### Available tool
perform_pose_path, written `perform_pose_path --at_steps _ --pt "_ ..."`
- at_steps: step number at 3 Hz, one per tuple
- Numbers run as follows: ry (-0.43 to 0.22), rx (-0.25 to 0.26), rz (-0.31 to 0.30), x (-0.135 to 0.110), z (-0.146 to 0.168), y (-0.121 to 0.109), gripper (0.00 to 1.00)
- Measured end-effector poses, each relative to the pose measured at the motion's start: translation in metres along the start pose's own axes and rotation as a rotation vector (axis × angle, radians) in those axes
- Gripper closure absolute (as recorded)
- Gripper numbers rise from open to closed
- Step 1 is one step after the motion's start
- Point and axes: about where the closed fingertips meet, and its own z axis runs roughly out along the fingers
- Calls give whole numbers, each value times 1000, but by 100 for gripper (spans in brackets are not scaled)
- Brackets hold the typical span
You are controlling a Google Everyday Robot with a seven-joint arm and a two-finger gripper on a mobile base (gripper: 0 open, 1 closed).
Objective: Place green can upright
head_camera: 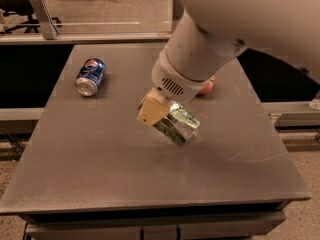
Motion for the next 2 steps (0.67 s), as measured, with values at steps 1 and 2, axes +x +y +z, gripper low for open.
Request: perform_pose_path --at_steps 1,2 --pt "-116 30 -13 -8 -16 -9 100" --pt "-101 12 -3 7 -5 -26 100"
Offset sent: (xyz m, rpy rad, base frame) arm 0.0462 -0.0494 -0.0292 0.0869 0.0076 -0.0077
